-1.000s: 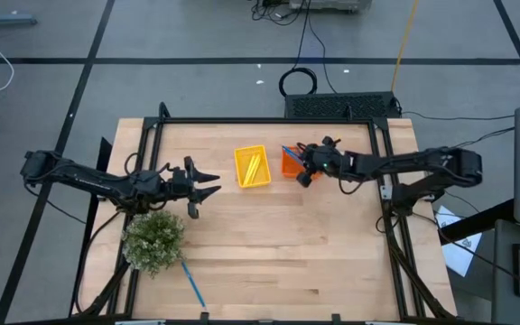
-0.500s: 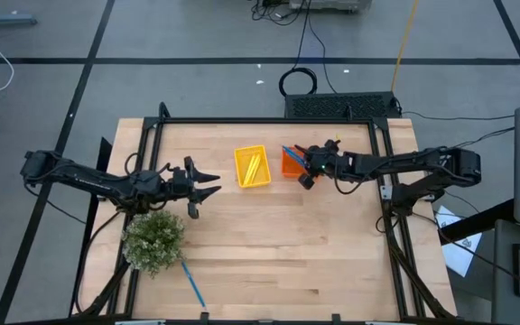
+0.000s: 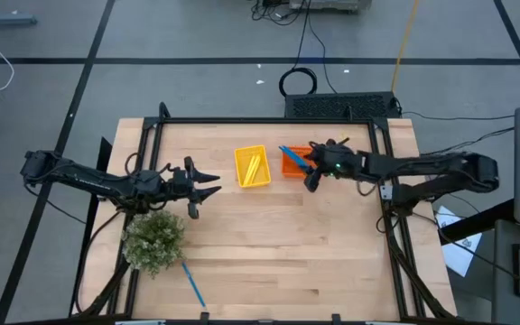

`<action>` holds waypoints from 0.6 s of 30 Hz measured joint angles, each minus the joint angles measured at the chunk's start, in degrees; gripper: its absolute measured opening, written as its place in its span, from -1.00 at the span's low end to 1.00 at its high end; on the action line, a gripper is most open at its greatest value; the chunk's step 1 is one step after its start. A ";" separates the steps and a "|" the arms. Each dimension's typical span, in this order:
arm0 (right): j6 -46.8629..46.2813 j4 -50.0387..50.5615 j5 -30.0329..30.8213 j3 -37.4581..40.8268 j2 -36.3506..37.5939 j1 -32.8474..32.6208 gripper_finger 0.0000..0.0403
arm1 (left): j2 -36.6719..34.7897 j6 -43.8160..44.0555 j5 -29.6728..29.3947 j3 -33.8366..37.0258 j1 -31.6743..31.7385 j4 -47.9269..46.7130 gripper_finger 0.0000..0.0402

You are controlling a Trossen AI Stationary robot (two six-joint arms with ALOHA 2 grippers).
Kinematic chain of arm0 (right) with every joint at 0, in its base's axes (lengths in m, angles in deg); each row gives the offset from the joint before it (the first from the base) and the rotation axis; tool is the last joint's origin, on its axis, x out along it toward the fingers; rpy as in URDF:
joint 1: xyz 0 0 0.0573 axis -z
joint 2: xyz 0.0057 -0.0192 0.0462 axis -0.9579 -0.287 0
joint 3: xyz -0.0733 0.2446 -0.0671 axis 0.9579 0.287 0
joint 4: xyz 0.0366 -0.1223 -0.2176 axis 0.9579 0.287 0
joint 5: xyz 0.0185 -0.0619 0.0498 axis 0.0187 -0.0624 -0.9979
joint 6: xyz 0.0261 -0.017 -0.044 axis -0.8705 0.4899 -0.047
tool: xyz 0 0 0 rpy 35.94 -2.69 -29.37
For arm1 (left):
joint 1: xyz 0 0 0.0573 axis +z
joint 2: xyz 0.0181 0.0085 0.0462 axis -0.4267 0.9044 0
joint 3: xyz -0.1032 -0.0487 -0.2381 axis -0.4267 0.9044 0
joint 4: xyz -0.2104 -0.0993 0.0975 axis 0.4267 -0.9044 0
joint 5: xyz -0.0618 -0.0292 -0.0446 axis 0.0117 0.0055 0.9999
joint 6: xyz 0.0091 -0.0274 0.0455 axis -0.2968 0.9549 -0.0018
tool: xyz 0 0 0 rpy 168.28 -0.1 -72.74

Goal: Sort pens & pencils
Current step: Put the blue pencil into the orange basket

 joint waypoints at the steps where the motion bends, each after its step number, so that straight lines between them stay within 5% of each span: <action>1: -0.12 -1.30 -1.01 0.70 1.42 -1.17 -0.02 | 0.00 0.00 0.00 0.00 0.00 -0.02 -0.27; 12: 5.11 -51.45 -2.38 21.46 5.46 -15.46 0.03 | 0.02 0.93 0.00 0.00 0.00 0.07 -0.27; 18: 5.93 -61.67 -2.27 26.95 5.51 -16.52 0.02 | 0.02 0.98 0.00 0.00 0.00 0.14 -0.27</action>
